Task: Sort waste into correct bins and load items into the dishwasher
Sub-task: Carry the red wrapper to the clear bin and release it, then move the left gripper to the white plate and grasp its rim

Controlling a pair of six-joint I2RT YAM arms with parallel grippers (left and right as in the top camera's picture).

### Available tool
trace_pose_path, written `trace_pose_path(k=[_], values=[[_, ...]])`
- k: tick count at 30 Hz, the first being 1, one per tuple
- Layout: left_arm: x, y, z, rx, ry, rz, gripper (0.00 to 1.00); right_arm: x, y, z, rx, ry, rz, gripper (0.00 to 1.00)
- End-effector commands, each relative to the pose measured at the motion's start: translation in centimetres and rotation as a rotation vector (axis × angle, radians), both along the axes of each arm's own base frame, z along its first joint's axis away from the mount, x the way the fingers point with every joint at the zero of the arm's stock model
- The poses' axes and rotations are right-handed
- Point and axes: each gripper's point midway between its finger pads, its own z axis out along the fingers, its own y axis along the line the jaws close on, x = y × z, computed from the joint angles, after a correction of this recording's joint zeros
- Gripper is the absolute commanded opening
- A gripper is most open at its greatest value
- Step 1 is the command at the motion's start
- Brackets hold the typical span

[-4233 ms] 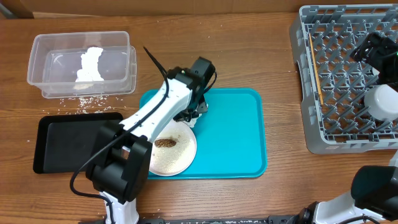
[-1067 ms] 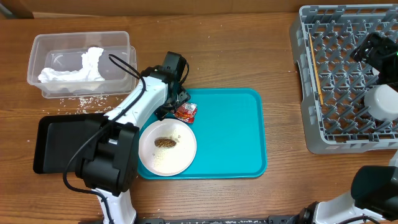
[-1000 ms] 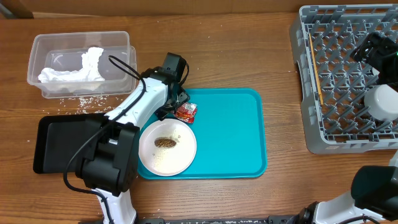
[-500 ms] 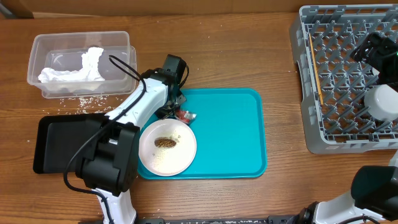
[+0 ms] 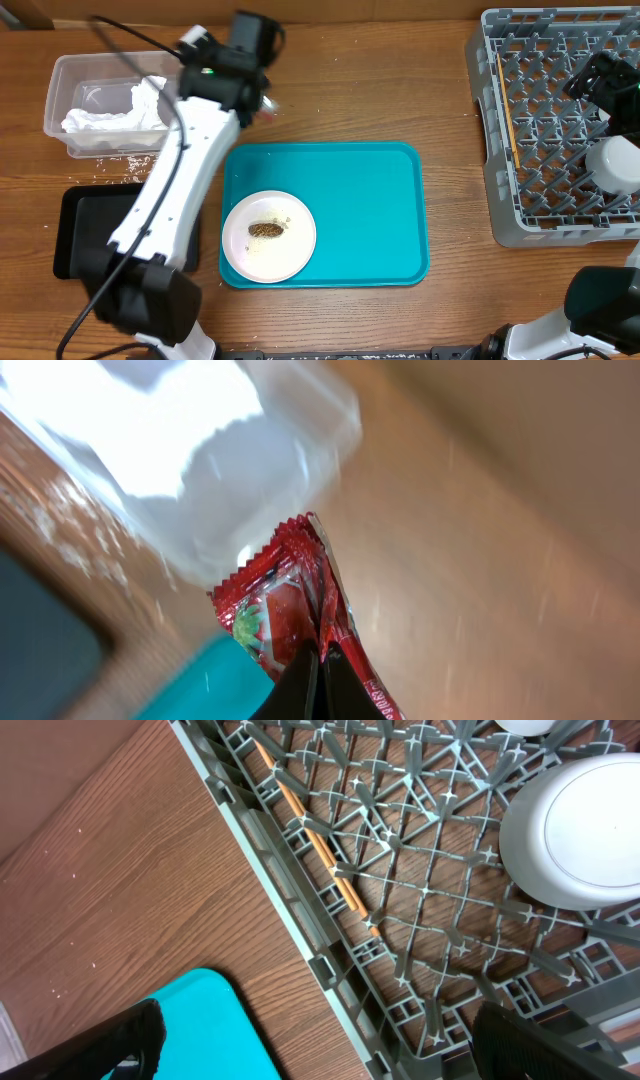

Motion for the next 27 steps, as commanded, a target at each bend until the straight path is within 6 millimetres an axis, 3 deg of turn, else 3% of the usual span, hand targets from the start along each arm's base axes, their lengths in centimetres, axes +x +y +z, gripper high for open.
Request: trace_pose_path(k=[1,3,7,8,11,12,15,18,20,24,27], values=[[0.4,7.1,2.8,0.175,-0.086,0.199,0.04,0.1,-0.1,0.5,-0.01,-0.017,-0.004,1.0],[1.0,9.9,2.2,0.144,-0.094,0.253,0.04,0.1,-0.1,0.5,-0.01,-0.017,-0.004,1.0],[2.7,13.3,0.7,0.082,-0.088,0.252,0.07,0.1,-0.1,0.5,-0.01,-0.017,-0.004,1.0],[3.4,14.0,0.2,0.061,-0.088,0.233,0.16,0.1,-0.1,0.5,-0.01,-0.017,-0.004,1.0],[4.9,15.6,-1.5,0.002,-0.091,0.204,0.64,0.1,-0.1,0.5,-0.01,-0.017,-0.004,1.0],[5.3,16.1,-2.2,-0.017,-0.089,0.205,0.7,0.1,-0.1,0.5,-0.01,-0.017,-0.004,1.0],[5.5,16.8,-3.6,-0.046,-0.059,0.183,0.77,0.1,-0.1,0.5,-0.01,-0.017,-0.004,1.0],[5.0,15.6,-4.3,-0.071,0.006,0.077,0.89,0.1,-0.1,0.5,-0.01,-0.017,-0.004,1.0],[4.3,13.8,-4.6,-0.145,0.041,0.019,1.0,0.1,-0.1,0.5,-0.01,-0.017,-0.004,1.0],[2.8,9.4,-3.7,-0.299,0.074,-0.131,1.0,0.1,-0.1,0.5,-0.01,-0.017,-0.004,1.0],[1.4,5.7,-1.1,-0.357,0.063,-0.296,1.0,0.1,-0.1,0.5,-0.01,-0.017,-0.004,1.0]])
